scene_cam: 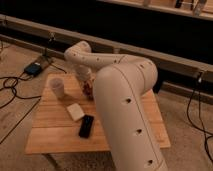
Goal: Place the pepper in the ceramic bowl
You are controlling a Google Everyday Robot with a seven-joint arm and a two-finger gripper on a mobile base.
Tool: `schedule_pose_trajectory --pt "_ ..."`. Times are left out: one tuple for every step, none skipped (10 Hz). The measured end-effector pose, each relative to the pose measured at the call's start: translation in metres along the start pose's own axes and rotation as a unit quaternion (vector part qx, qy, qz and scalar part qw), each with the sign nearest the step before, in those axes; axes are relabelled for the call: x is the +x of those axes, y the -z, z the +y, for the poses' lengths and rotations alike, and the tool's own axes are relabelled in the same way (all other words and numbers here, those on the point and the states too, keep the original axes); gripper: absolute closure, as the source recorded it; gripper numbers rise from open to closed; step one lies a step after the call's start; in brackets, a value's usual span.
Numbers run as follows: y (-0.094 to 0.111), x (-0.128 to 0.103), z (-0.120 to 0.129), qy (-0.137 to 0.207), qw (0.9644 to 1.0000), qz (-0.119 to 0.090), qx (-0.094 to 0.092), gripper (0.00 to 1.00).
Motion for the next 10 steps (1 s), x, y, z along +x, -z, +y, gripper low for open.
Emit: schedule_pose_trajectory --pt "-0.006 -0.007 -0.008 -0.008 1.0000 0.004 0.003 1.00" --pt "-0.012 -0.016 -0.018 -0.016 0.9998 0.007 0.006 1.00" --pt "-0.018 -0.021 -0.025 -0.022 0.9997 0.010 0.007 0.96" --pt "-0.020 -0.025 -0.029 -0.027 0.9996 0.010 0.007 0.90" --pt "-0.024 -0.030 -0.034 -0.033 0.9994 0.012 0.008 0.79" --pt "-0.026 -0.033 -0.038 -0.037 0.9992 0.014 0.009 0.69" --pt "-0.029 -0.035 -0.040 -0.040 0.9990 0.015 0.009 0.59" --pt "-0.030 -0.037 -0.042 -0.042 0.9990 0.016 0.009 0.47" --pt "-0.032 -0.038 -0.042 -0.041 0.9989 0.018 0.010 0.37" --pt "-0.033 -0.039 -0.043 -0.041 0.9989 0.019 0.011 0.29"
